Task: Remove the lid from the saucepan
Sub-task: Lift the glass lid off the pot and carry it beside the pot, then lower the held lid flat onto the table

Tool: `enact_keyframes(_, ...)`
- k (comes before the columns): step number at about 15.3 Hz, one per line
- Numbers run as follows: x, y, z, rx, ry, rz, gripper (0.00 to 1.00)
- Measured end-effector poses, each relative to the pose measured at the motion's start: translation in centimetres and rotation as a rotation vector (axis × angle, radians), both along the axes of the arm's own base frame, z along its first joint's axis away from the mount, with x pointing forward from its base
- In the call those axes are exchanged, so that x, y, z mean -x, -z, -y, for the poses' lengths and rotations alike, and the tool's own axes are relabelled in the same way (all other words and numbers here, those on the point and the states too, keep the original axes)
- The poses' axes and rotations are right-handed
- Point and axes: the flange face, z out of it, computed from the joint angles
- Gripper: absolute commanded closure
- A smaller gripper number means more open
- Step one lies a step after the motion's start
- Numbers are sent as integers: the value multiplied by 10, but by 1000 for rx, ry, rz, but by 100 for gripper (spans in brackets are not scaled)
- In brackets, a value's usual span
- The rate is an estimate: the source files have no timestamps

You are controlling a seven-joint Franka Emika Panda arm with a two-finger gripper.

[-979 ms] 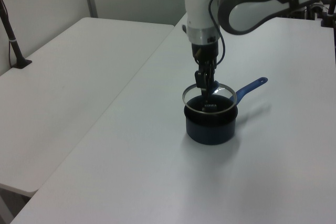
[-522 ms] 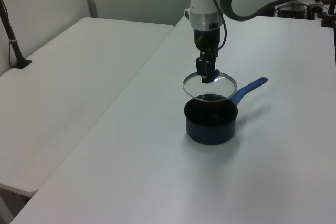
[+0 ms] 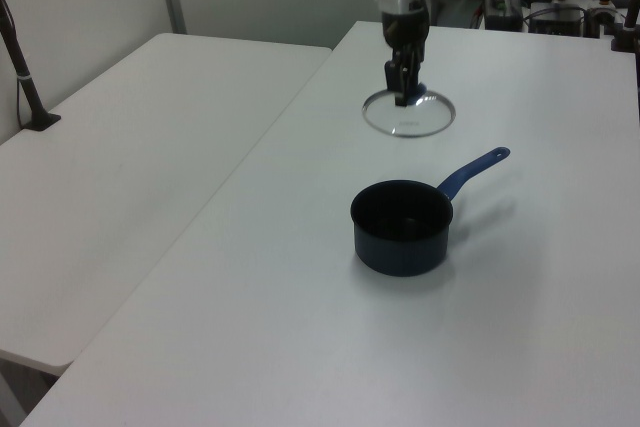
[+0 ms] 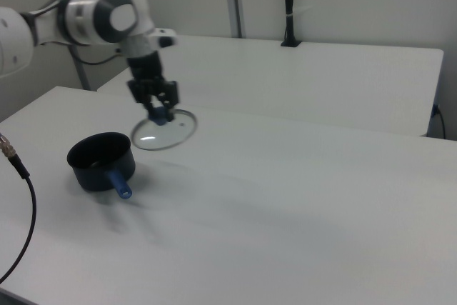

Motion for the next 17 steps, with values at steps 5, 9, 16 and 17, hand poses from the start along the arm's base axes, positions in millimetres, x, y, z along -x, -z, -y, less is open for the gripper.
enact_keyframes(5,-4,4,100,2,38,-17,65)
enact_keyframes(9,-8,13,148,-13,104,13,65)
enact_keyframes(16,-27,66,161,-38,108,34,65)
enact_keyframes(17,-28,71,161,-38,107,31,65)
